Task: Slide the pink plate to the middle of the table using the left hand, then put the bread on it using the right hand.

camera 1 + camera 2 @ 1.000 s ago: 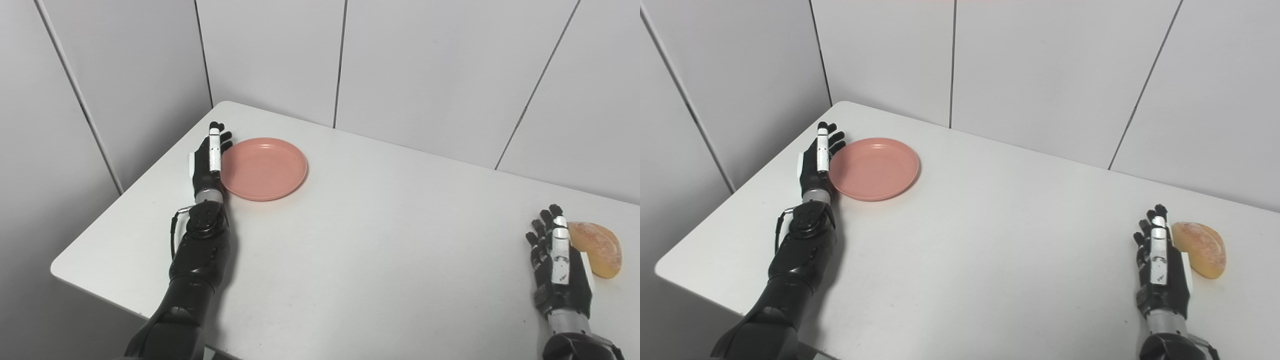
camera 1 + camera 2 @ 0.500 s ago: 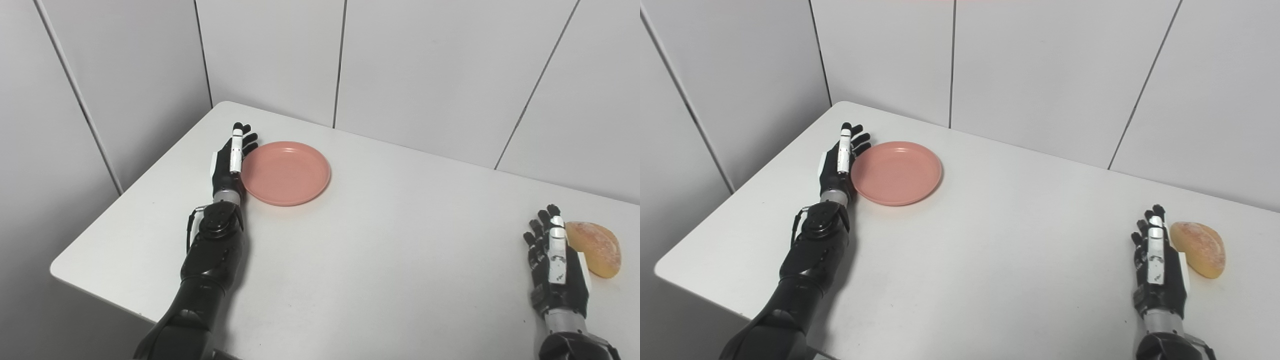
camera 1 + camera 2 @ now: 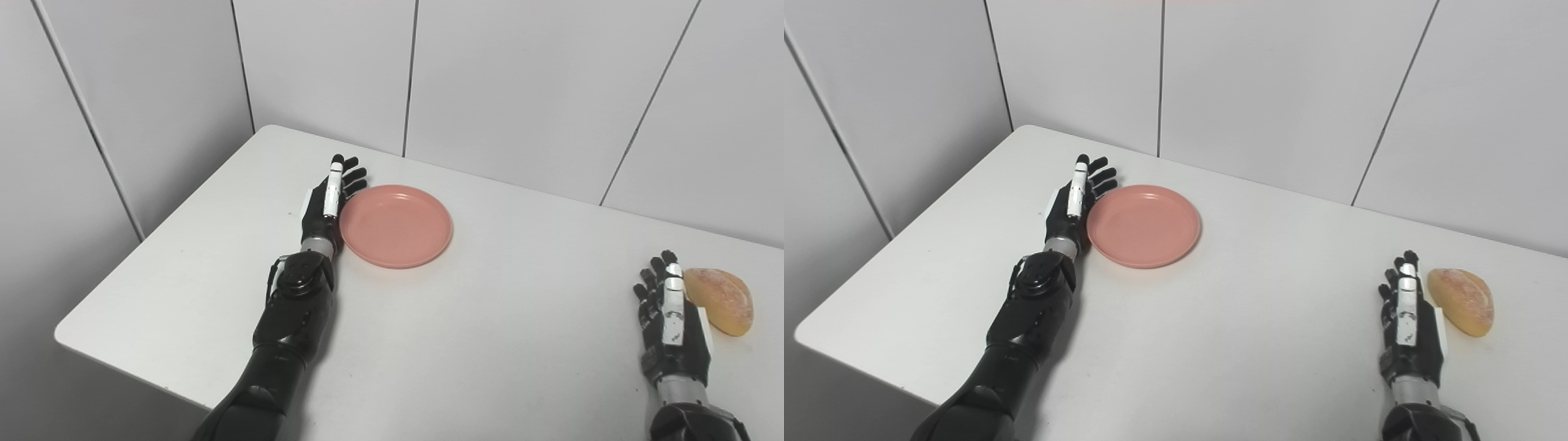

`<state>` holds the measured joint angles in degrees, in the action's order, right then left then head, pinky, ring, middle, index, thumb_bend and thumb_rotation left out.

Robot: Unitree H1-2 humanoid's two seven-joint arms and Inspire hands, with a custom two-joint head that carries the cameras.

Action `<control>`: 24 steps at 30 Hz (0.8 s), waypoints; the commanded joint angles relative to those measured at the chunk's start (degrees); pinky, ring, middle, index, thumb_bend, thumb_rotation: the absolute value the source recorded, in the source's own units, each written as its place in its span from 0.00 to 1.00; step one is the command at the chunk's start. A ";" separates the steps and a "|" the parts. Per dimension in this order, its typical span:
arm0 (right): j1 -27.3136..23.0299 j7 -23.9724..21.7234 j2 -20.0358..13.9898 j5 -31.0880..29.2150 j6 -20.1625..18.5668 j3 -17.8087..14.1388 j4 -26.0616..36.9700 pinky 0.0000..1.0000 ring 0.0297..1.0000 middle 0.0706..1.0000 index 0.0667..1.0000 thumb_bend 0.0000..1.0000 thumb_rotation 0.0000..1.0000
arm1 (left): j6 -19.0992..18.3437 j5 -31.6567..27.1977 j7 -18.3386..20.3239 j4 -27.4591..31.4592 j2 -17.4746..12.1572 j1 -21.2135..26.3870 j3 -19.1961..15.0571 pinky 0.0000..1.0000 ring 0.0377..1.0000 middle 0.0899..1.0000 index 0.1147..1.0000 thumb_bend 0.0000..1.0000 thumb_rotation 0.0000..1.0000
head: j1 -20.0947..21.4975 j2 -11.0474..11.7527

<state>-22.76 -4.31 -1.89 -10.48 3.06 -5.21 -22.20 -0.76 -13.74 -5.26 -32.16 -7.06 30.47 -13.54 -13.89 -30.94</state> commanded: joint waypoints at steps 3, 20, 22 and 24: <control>-2.37 0.38 0.48 0.05 1.14 -0.10 2.20 1.00 1.00 1.00 1.00 0.73 0.91 | -2.08 0.14 1.84 1.45 0.82 -0.11 1.56 0.80 0.83 0.81 0.79 0.49 1.00 | 2.14 -0.62; -3.21 3.90 3.38 1.73 0.52 0.17 3.10 1.00 1.00 1.00 1.00 0.70 0.89 | -3.77 2.55 5.09 4.98 3.16 -2.02 6.89 0.83 0.84 0.81 0.80 0.48 1.00 | 11.48 -3.78; -3.35 4.59 3.82 1.94 0.54 0.17 3.11 1.00 0.99 1.00 1.00 0.69 0.89 | -4.08 2.41 5.62 5.46 3.42 -2.27 7.16 0.84 0.85 0.82 0.81 0.48 1.00 | 12.02 -3.68; -3.48 5.17 4.27 1.89 0.75 0.02 3.00 1.00 0.99 1.00 1.00 0.67 0.87 | -3.82 2.41 5.96 5.85 3.98 -2.63 7.40 0.84 0.85 0.82 0.81 0.48 1.00 | 12.10 -3.72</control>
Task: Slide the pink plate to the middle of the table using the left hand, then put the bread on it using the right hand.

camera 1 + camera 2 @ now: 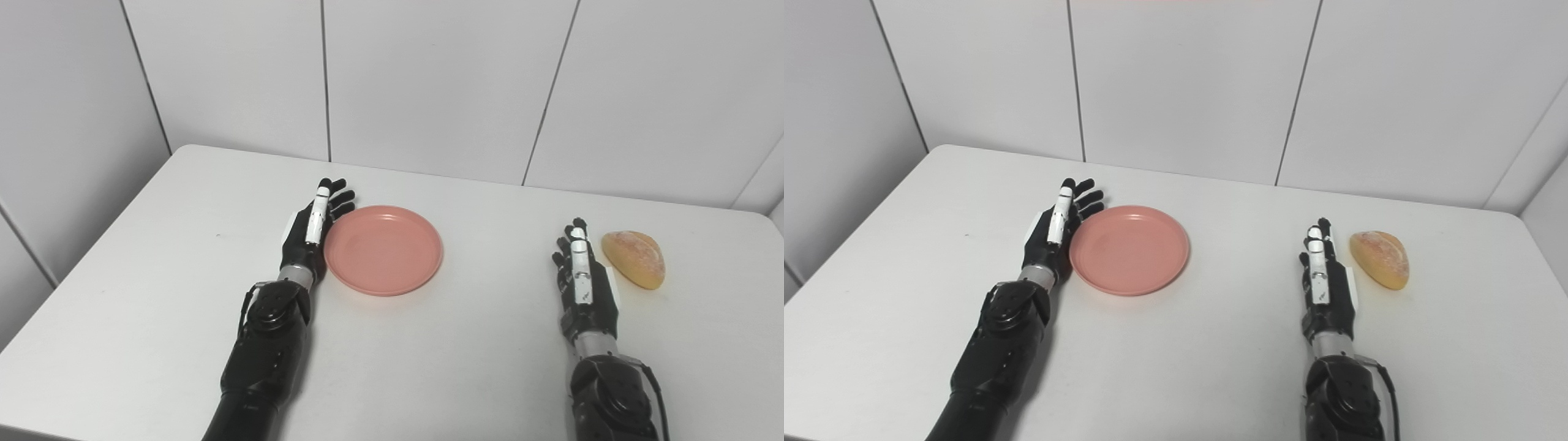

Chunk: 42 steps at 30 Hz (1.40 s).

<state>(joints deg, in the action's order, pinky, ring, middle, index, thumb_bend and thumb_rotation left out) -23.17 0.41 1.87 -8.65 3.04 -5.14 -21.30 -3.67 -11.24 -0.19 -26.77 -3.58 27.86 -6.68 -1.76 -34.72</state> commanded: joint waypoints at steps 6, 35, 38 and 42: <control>-2.93 0.60 0.85 0.39 0.70 0.55 3.07 1.00 0.99 1.00 1.00 0.65 0.88 | -0.06 1.36 1.53 2.10 1.76 -1.30 2.41 0.87 0.86 0.83 0.82 0.47 1.00 | 2.63 -0.96; -3.00 -0.40 0.80 2.62 0.16 4.12 4.77 1.00 1.00 1.00 1.00 0.68 0.94 | 4.05 3.31 4.33 6.20 4.51 -5.40 6.23 0.93 0.92 0.90 0.90 0.50 1.00 | 9.31 -2.03; -3.37 -0.40 0.33 2.92 1.37 4.03 4.45 1.00 1.00 1.00 1.00 0.67 0.93 | 4.53 3.43 3.87 5.88 4.49 -5.22 5.95 0.95 0.93 0.91 0.90 0.49 1.00 | 9.32 -2.01; -4.14 2.51 -0.28 6.09 3.73 3.64 3.82 1.00 0.99 1.00 1.00 0.68 0.88 | 6.24 4.67 3.02 4.96 4.35 -5.00 5.78 0.97 0.93 0.91 0.90 0.48 1.00 | 9.39 -2.07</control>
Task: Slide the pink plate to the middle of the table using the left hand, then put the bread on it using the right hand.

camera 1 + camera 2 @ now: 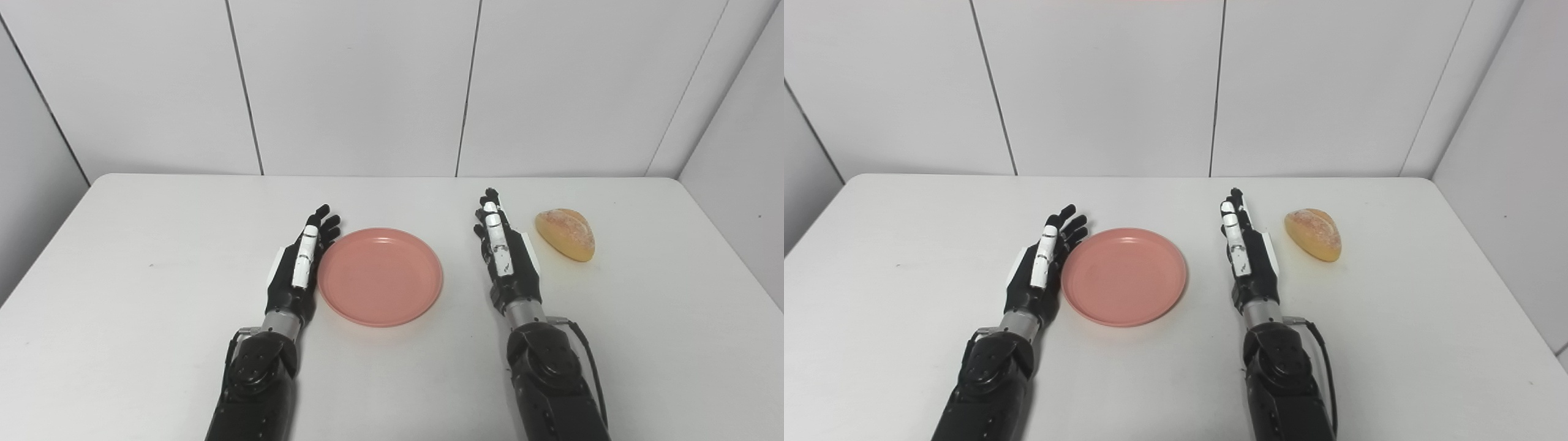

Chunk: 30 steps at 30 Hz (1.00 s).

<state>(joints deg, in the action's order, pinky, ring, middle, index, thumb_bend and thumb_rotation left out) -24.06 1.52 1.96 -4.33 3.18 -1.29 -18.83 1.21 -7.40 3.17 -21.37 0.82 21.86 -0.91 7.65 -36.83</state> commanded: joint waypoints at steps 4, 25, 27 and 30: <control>-4.64 1.66 -1.94 3.29 4.85 -0.47 0.61 1.00 1.00 1.00 1.00 0.70 0.88 | 2.99 0.79 -1.71 -0.62 0.04 1.55 -1.16 0.97 0.95 0.92 0.90 0.46 1.00 | 0.26 0.02; -8.51 12.06 -14.83 28.80 0.18 2.14 0.37 0.82 0.91 0.96 0.98 0.67 0.65 | 8.33 4.26 -1.79 -4.51 -3.24 3.15 -0.83 1.00 0.99 0.97 0.95 0.46 1.00 | 2.75 0.47; -9.06 12.89 -15.89 31.38 -2.25 2.23 0.14 0.80 0.89 0.94 0.96 0.69 0.63 | 8.47 4.00 -1.42 -4.64 -3.55 3.19 -0.93 1.00 1.00 0.97 0.95 0.45 1.00 | 3.87 0.58; -9.73 12.72 -17.38 34.70 -6.18 2.88 -0.05 0.77 0.88 0.93 0.95 0.72 0.61 | 9.19 2.99 -0.44 -5.17 -3.86 3.32 -1.17 1.00 1.00 0.97 0.96 0.45 1.00 | 4.92 0.60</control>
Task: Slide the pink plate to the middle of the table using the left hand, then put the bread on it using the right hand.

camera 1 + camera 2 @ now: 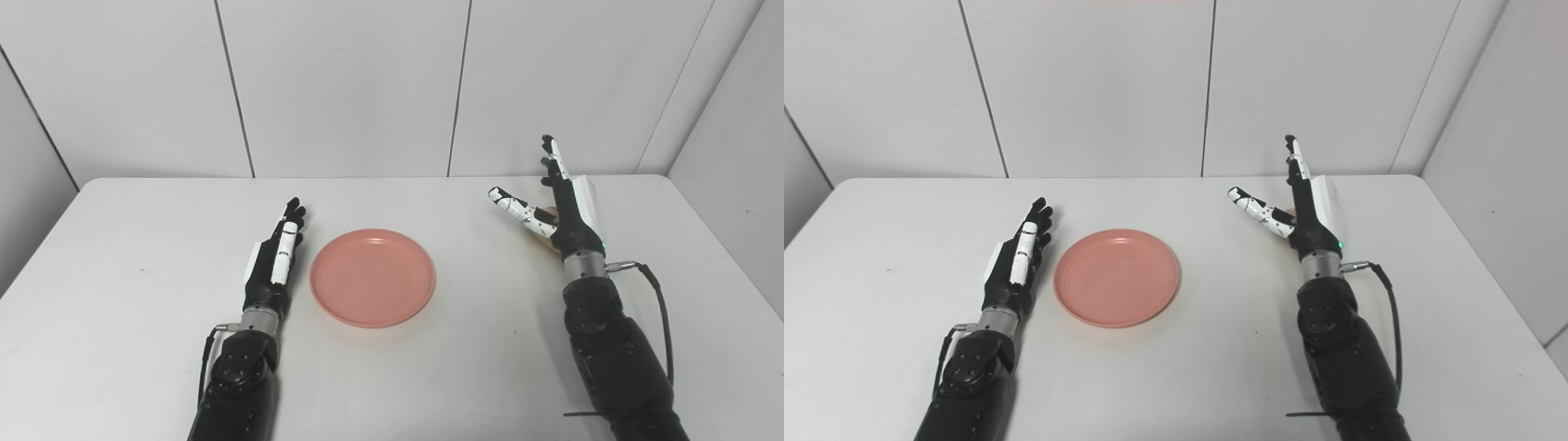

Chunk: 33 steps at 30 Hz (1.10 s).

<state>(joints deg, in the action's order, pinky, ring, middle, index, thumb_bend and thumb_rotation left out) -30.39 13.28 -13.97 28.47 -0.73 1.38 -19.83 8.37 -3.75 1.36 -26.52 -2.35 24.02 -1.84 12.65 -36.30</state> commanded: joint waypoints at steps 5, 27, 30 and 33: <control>-4.18 0.55 -3.71 6.20 -7.02 1.99 0.46 0.70 0.85 0.91 0.93 0.77 0.54 | 1.25 -2.79 3.72 0.23 -1.26 1.06 -0.46 1.00 1.00 0.98 0.98 0.45 1.00 | 1.65 -0.10; -5.92 -4.18 -8.18 10.85 -16.31 6.92 -5.78 0.76 0.82 0.84 0.87 0.83 0.34 | 1.67 -3.56 5.19 0.09 -1.92 1.20 -0.42 1.00 0.99 0.97 0.96 0.45 1.00 | 2.29 -0.53; -5.85 -4.51 -7.96 10.64 -17.16 6.91 -5.68 0.67 0.77 0.81 0.83 0.79 0.25 | 1.62 -4.09 5.48 0.21 -1.83 1.19 -0.56 1.00 1.00 0.98 0.97 0.45 1.00 | 2.26 -0.60; -5.69 -4.76 -7.82 10.59 -17.50 7.09 -5.65 0.55 0.66 0.72 0.80 0.75 0.19 | 0.71 -4.69 5.51 0.67 -1.59 1.11 -0.83 1.00 1.00 0.97 0.96 0.45 1.00 | 2.20 -0.60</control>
<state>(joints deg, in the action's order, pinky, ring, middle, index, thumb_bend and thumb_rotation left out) -32.90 8.02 -20.61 38.88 -17.03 8.63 -26.68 8.23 -7.88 6.09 -26.56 -3.54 24.07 -2.32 14.94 -36.91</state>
